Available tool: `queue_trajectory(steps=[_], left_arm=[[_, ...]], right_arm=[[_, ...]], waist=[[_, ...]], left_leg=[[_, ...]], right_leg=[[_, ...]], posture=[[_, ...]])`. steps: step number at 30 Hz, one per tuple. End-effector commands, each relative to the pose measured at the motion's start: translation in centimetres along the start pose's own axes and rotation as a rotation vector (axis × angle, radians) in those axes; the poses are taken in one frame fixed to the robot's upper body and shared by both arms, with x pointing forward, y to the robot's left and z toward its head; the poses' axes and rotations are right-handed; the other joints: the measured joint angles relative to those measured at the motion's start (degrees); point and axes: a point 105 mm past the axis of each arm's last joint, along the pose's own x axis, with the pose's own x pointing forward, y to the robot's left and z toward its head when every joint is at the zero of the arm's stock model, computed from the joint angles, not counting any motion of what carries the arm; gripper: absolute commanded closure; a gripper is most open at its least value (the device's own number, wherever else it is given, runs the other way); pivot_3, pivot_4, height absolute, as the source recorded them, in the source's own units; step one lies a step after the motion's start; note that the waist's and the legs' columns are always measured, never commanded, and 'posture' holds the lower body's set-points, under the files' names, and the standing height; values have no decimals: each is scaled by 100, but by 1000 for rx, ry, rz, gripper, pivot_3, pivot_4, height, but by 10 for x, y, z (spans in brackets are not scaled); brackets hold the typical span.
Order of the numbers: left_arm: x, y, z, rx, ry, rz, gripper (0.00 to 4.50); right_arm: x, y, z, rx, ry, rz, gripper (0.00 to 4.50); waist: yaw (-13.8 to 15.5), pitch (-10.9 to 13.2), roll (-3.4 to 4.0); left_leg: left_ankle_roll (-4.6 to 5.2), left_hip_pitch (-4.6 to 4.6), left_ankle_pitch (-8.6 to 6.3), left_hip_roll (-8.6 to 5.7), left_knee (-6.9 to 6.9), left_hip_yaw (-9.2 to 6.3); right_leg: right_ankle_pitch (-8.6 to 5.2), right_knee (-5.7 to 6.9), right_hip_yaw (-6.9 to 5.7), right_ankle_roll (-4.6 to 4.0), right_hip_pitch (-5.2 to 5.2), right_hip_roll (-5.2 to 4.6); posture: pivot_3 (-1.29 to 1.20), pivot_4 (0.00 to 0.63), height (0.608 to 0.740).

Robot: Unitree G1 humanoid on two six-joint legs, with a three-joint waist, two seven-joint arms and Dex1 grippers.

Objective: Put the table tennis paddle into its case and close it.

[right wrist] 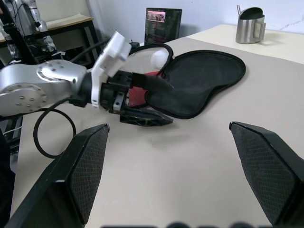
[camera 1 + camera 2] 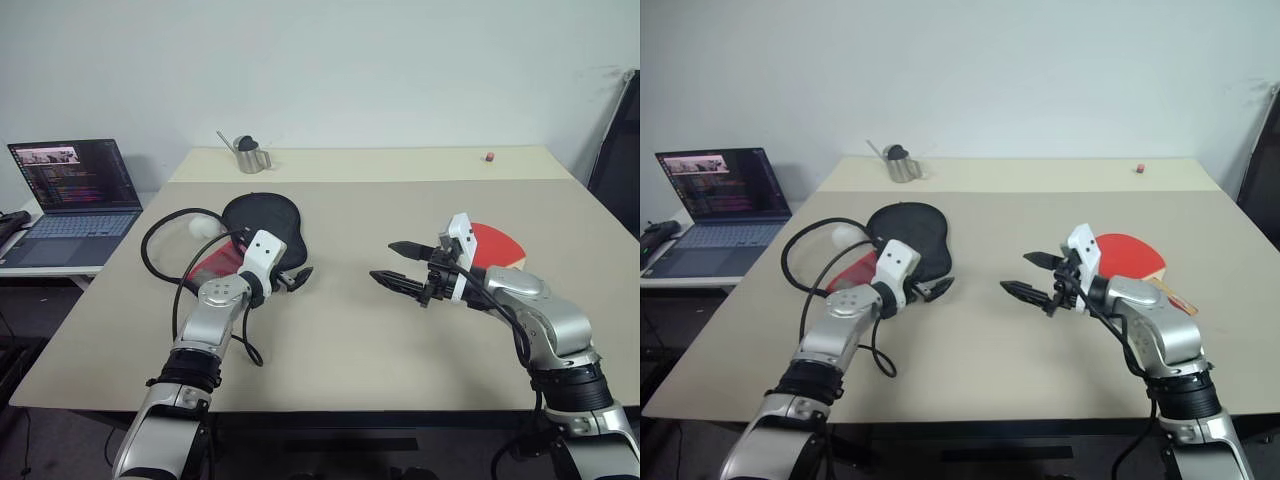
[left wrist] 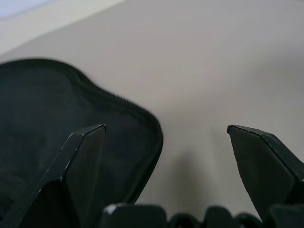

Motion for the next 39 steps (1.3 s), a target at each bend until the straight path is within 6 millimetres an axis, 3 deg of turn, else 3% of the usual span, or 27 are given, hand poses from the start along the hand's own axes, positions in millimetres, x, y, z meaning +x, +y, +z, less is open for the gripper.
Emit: queue_trajectory(steps=[1, 18, 21, 32, 37, 39], left_arm=[[6, 8, 5, 20, -11, 26, 0], [16, 15, -9, -5, 19, 82, 0], [14, 18, -11, -7, 19, 98, 636], [6, 25, -17, -4, 31, 120, 4481], [6, 14, -17, -1, 12, 59, 4481], [7, -1, -11, 9, -22, -23, 4481]], right_arm=[[0, 5, 13, -45, -46, 11, 54], [-6, 0, 16, -54, -55, -29, 54], [-7, -2, 18, -56, -61, -39, 0], [-8, -5, 20, -53, -71, -50, 0], [-9, -6, 20, -54, -70, -55, 0], [-11, -7, 20, -56, -68, -61, 0]], waist=[[5, 0, 0], [2, 0, -1], [-3, 0, -1], [-7, 0, -1], [-11, 0, -1], [-10, 0, -1]], left_leg=[[0, 0, 0, 0, 0, 0], [0, 2, 1, -1, 4, 0], [0, 3, 1, -1, 4, 0], [0, 1, 1, -1, 3, 0], [0, 2, 1, -1, 3, 0], [0, 2, 1, -1, 3, 1]], right_leg=[[0, 1, 0, 0, 0, 0], [0, 9, 0, 1, 0, 0], [0, 10, 0, 1, 0, 0], [0, 8, 1, 1, -1, 0], [0, 9, 1, 0, -1, 0], [0, 9, 1, 0, -1, 0]], posture=[[0, 150, 740], [0, 150, 740], [0, 150, 740], [0, 150, 740], [0, 150, 740], [0, 150, 740]])
